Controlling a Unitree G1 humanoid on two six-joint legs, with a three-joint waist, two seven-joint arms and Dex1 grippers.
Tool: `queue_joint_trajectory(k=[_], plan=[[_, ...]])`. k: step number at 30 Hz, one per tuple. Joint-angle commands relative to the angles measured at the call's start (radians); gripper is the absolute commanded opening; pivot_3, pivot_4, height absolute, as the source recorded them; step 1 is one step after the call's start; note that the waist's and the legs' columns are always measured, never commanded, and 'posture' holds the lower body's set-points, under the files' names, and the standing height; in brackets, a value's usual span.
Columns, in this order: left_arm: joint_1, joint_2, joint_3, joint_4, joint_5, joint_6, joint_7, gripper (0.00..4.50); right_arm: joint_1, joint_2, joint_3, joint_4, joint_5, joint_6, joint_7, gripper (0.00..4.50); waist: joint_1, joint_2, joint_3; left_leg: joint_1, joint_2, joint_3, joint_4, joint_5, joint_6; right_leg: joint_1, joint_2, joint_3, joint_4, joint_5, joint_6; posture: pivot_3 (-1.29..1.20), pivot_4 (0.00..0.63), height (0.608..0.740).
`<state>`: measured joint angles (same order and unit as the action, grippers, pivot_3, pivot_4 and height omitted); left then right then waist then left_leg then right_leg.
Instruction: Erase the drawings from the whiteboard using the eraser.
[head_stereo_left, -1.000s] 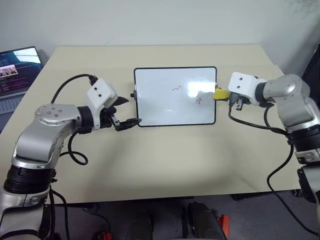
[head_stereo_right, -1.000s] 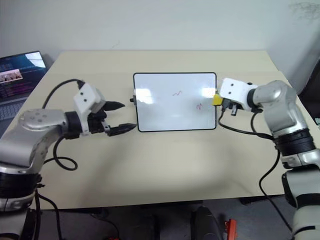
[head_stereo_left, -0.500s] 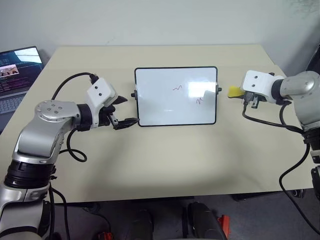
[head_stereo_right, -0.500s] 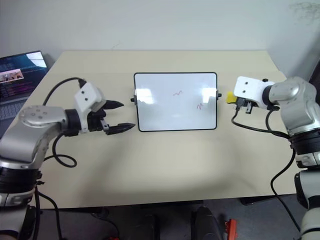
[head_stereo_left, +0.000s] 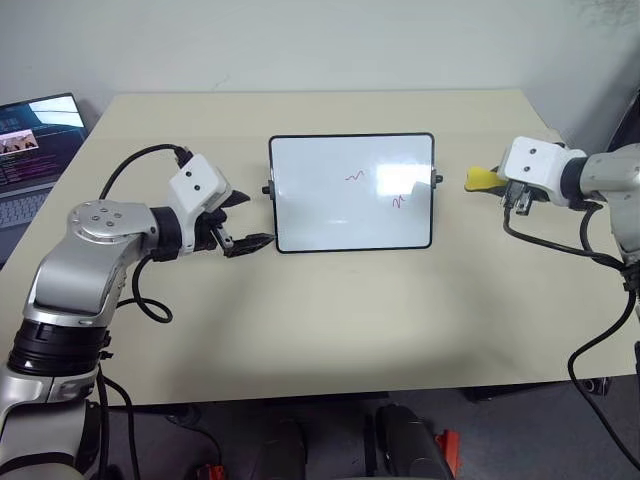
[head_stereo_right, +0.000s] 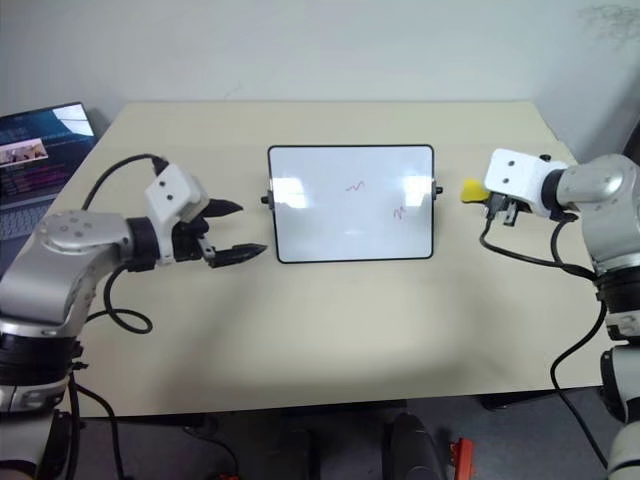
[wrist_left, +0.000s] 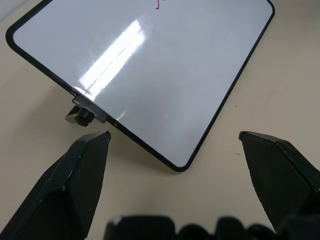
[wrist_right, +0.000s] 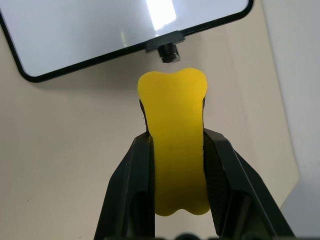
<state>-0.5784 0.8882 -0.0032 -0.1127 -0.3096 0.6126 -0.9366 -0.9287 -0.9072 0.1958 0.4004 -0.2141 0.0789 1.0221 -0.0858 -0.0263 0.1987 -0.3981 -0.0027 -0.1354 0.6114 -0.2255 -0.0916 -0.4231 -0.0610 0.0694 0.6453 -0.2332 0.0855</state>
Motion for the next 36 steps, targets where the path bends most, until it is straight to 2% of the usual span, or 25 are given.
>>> queue_joint_trajectory(k=[1,10,30,36], plan=[[-0.045,-0.023,0.04,0.004,0.009,-0.05,0.034,4.5,-0.049,0.018,-0.073,-0.016,0.046,0.044,-0.031,0.97,0.0,0.0,0.0,0.0,0.0,0.0,0.0,0.0,0.0,0.0,0.0,0.0,0.0,0.0,0.0,0.0,0.15,0.74],[-0.116,-0.086,0.023,0.056,0.042,-0.104,0.088,4.5,-0.035,0.025,-0.098,-0.04,0.07,0.101,-0.035,0.97,0.002,0.0,0.0,0.0,0.0,0.0,0.001,0.0,0.0,0.001,0.0,0.0,0.0,0.0,0.0,0.0,0.15,0.74],[-0.149,-0.103,0.014,0.063,0.064,-0.101,0.077,4.5,-0.005,0.022,-0.109,-0.07,0.096,0.144,-0.052,0.97,0.0,0.0,0.0,0.0,0.0,0.0,0.002,0.0,0.0,0.001,0.0,0.0,0.002,0.0,0.0,0.0,0.15,0.74],[-0.17,-0.114,0.017,0.07,0.067,-0.105,0.081,4.5,-0.045,0.085,-0.151,-0.087,0.169,0.152,-0.072,0.97,-0.003,0.0,0.0,0.0,0.0,0.0,0.003,0.0,0.0,0.001,0.0,0.0,0.002,0.0,0.0,0.0,0.15,0.74]])
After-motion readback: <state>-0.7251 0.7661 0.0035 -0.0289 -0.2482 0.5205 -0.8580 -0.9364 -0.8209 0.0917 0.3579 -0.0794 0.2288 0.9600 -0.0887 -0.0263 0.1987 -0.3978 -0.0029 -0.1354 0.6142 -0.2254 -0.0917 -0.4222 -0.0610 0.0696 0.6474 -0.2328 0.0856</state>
